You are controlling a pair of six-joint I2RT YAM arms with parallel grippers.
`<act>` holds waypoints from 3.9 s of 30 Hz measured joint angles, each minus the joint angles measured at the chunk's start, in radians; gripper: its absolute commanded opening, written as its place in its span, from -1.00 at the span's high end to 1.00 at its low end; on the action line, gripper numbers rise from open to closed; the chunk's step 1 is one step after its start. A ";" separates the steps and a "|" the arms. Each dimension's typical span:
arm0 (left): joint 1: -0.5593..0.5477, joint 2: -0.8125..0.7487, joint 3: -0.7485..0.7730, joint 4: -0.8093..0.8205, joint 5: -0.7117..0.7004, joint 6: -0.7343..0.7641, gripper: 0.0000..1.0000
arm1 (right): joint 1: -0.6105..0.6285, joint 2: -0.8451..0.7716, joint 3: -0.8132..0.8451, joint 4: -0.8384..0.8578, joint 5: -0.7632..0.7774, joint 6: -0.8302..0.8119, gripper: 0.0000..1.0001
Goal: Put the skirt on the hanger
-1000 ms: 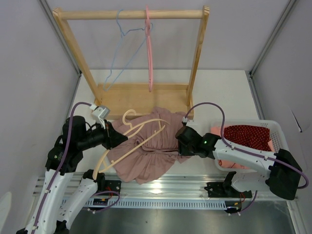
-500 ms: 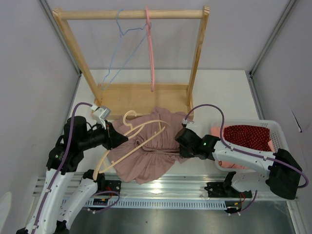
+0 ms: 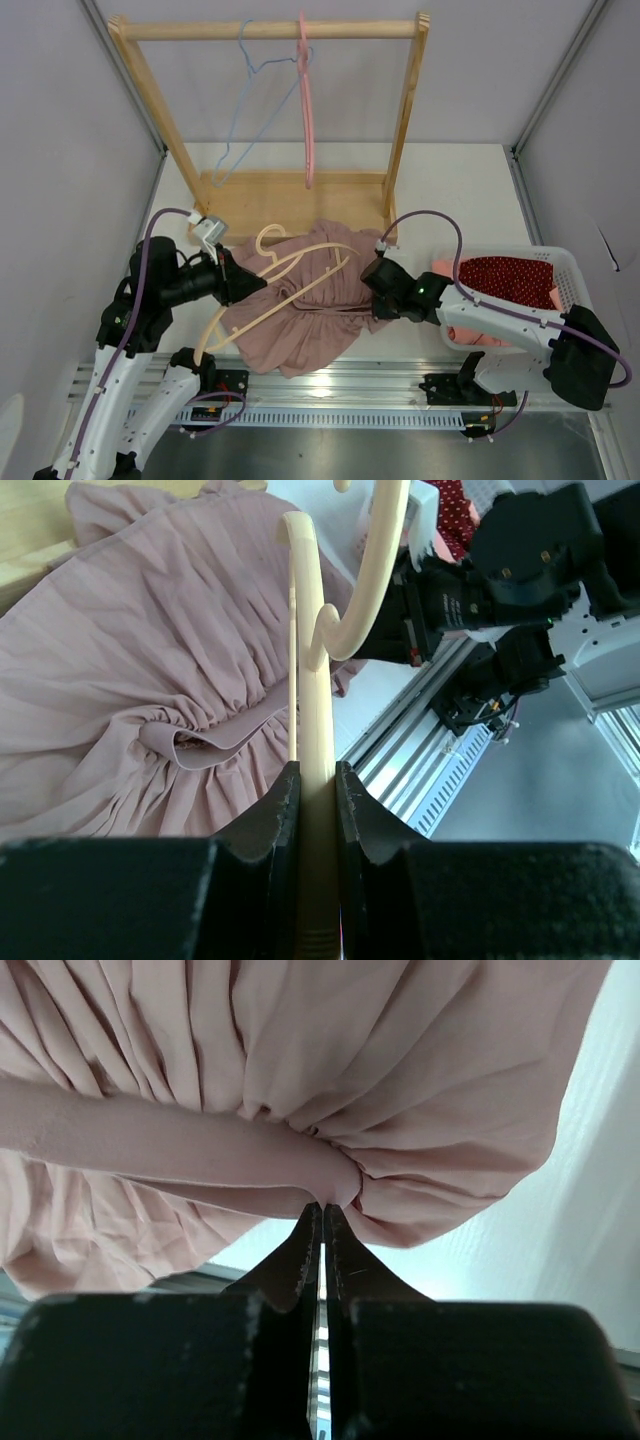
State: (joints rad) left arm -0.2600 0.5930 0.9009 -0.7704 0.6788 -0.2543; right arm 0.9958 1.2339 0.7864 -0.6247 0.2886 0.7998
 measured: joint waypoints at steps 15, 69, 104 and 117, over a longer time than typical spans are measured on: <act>-0.004 0.026 -0.040 0.125 0.121 -0.017 1.00 | -0.228 0.077 0.194 -0.017 -0.041 -0.184 1.00; -0.314 0.234 -0.103 0.301 -0.095 -0.098 1.00 | -0.239 0.022 0.235 -0.097 -0.159 -0.307 1.00; -0.468 0.492 -0.148 0.557 -0.251 -0.191 1.00 | -0.025 0.051 0.261 -0.093 -0.084 -0.282 0.67; -0.492 0.541 -0.156 0.633 -0.265 -0.199 1.00 | 0.000 -0.097 0.240 0.031 -0.056 -0.301 -0.03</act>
State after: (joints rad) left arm -0.7525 1.1339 0.7452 -0.1375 0.4137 -0.4534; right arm 0.9962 1.1366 1.0267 -0.5938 0.2321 0.4992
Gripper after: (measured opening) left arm 0.198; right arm 0.502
